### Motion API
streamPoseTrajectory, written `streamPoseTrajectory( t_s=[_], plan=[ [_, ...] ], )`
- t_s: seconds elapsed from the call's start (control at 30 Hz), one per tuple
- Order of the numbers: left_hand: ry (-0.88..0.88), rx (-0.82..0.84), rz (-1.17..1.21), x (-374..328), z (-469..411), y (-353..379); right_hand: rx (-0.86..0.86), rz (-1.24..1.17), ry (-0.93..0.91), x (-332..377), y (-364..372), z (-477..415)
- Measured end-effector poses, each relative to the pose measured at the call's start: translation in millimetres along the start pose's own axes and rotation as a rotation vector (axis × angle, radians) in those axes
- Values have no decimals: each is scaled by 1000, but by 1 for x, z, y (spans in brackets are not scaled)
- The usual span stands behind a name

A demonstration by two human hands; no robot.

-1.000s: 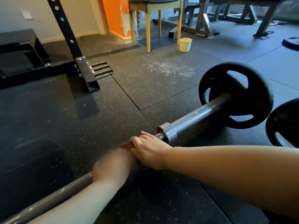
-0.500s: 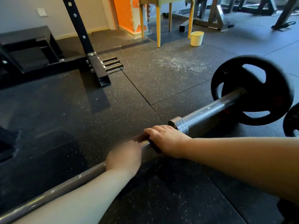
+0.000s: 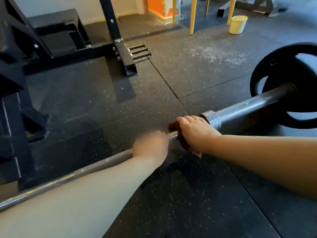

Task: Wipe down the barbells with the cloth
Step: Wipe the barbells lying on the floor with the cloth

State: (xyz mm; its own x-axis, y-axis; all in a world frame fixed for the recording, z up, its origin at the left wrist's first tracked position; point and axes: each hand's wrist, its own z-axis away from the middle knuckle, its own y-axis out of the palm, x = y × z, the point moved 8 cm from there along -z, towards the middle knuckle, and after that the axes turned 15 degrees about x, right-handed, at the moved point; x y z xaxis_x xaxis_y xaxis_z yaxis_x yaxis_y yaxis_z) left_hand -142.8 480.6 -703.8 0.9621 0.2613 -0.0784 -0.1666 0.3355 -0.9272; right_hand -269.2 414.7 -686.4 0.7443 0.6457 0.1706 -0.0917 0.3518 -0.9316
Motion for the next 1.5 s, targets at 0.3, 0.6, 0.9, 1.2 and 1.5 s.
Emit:
streamPoseTrajectory(
  t_s=[0.3, 0.6, 0.9, 1.2, 1.5],
  plan=[
    [29, -3, -29, 2, -2, 1, 59, 248, -246, 16, 15, 4],
    [14, -67, -39, -3, -3, -3, 34, 42, -177, 18, 14, 8],
    [63, -100, -36, -17, -5, -3, -99, 127, -7, -17, 4, 2],
    [72, -108, -17, -23, -9, -1, 34, 120, -30, -34, -8, -3],
    [78, -104, -29, -25, -9, -3, 102, 257, -160, -16, 4, -1]
  ],
)
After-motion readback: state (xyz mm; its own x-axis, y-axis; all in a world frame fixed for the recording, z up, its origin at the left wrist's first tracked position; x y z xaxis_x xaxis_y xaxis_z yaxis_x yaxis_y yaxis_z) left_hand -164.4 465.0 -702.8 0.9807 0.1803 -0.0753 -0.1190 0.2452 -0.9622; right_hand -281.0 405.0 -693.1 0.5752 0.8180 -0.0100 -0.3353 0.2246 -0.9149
